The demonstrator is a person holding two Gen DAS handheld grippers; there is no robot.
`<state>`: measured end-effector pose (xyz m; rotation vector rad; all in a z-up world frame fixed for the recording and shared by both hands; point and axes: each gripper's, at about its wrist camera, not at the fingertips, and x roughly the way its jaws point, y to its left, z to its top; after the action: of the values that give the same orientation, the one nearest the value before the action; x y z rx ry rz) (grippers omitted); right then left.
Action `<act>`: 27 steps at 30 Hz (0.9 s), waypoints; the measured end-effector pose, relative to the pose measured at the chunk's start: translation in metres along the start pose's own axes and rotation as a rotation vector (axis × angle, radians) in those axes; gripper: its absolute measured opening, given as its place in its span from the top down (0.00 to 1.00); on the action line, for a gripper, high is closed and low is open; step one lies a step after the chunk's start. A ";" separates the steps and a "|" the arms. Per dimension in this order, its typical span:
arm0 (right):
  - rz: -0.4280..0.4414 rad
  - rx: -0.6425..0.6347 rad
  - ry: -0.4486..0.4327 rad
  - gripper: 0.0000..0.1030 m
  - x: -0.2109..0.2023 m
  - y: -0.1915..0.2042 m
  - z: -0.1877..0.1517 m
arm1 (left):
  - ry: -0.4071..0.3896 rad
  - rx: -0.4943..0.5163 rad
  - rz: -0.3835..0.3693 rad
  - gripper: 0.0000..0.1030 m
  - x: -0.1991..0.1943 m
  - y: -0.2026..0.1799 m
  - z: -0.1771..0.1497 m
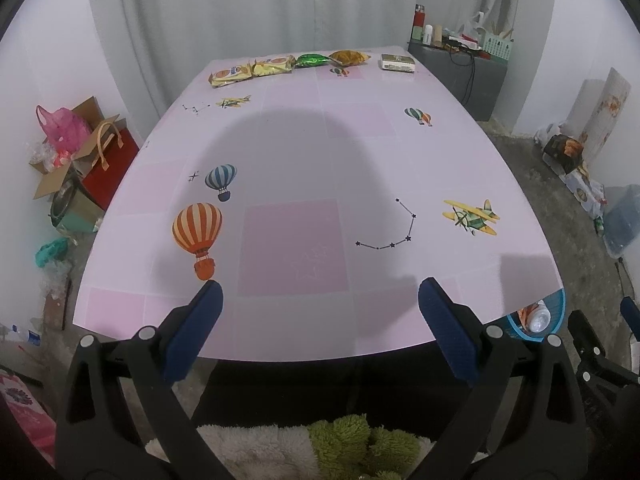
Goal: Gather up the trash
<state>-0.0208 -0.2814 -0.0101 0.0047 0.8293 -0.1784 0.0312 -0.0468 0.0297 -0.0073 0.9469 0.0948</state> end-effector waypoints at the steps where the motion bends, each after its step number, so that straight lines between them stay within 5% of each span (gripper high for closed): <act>1: -0.002 -0.001 -0.001 0.06 0.000 0.000 0.000 | 0.002 0.000 0.001 0.09 0.000 0.000 0.000; 27: -0.005 0.001 -0.007 0.06 -0.001 -0.002 0.002 | -0.011 0.001 0.014 0.09 -0.003 0.001 0.000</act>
<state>-0.0202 -0.2838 -0.0077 0.0033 0.8222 -0.1837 0.0290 -0.0459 0.0318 0.0004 0.9362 0.1070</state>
